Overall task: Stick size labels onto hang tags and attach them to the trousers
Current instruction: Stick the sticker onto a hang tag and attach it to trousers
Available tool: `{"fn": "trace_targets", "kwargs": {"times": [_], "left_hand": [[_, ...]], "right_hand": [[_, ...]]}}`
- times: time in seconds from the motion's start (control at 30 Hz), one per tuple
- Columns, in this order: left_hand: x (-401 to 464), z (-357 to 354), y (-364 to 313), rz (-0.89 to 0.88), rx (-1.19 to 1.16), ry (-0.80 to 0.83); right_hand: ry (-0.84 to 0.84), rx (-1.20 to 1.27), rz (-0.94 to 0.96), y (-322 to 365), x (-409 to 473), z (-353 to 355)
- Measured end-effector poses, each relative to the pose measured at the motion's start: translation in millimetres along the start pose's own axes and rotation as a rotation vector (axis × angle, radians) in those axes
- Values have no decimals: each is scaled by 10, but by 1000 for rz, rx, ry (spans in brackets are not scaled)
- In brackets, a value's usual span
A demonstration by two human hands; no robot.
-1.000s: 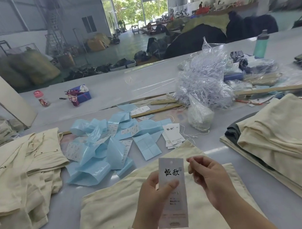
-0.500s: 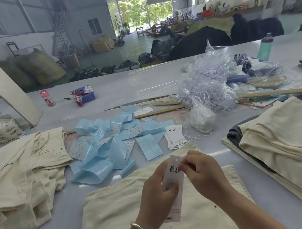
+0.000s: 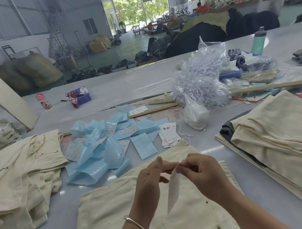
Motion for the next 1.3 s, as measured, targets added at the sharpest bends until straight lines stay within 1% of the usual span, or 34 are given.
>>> {"fn": "trace_targets", "kwargs": {"times": [0.03,0.17,0.27,0.4,0.5,0.57,0.63,0.67,0.73,0.77,0.83,0.9,0.97,1.07,1.17,1.2,1.23,1.3], "left_hand": [[21,-18,10,23,-17,-4],[79,-190,17,-3,-24,22],[116,-347,38,-30,21,40],[196,-593,6,-92,233,49],[243,-834,-72,-224,479,82],[276,-991,-93,-275,551,102],[338,-1094,-106,-289,604,83],[377,-1132,-119,-294,623,68],[451,-1212,-164,-307,618,55],[482,-1261,-195,-317,600,55],[530,-1365,-253,-337,554,63],[555,-1468,-299,-350,493,70],[575,-1543,-296,-342,434,68],[591,-1596,-201,-311,402,65],[573,-1598,-12,-246,376,70],[559,-1600,74,-208,361,80],[540,-1606,167,-164,346,96],[481,-1617,358,-75,321,134]], "right_hand": [[23,60,-15,-24,-26,16],[71,310,-139,-174,-102,114],[69,329,-173,-266,-151,249],[41,309,-189,-390,-215,433],[27,323,-252,-552,-261,562],[19,381,-317,-660,-282,663],[-57,386,-372,-767,-271,851],[-117,341,-371,-811,-253,980],[-215,257,-326,-832,-214,1235],[-233,258,-300,-821,-197,1329],[-190,331,-257,-769,-173,1394],[-98,441,-254,-716,-157,1352],[-12,542,-287,-717,-135,1288],[7,606,-368,-854,-117,1272],[13,589,-485,-1074,-168,1207],[6,541,-509,-1147,-190,1185],[-21,421,-510,-1214,-203,1194],[-128,0,-442,-1285,-198,1319]]}}
Point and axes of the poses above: each hand's wrist, its own x-axis towards the middle knuckle, its own z-axis out of the back of the hand, y = z × x, the point moved 7 cm from there along x, towards the middle knuckle, and after that the axes turned 3 degrees about -z, right-handed, at the moved point
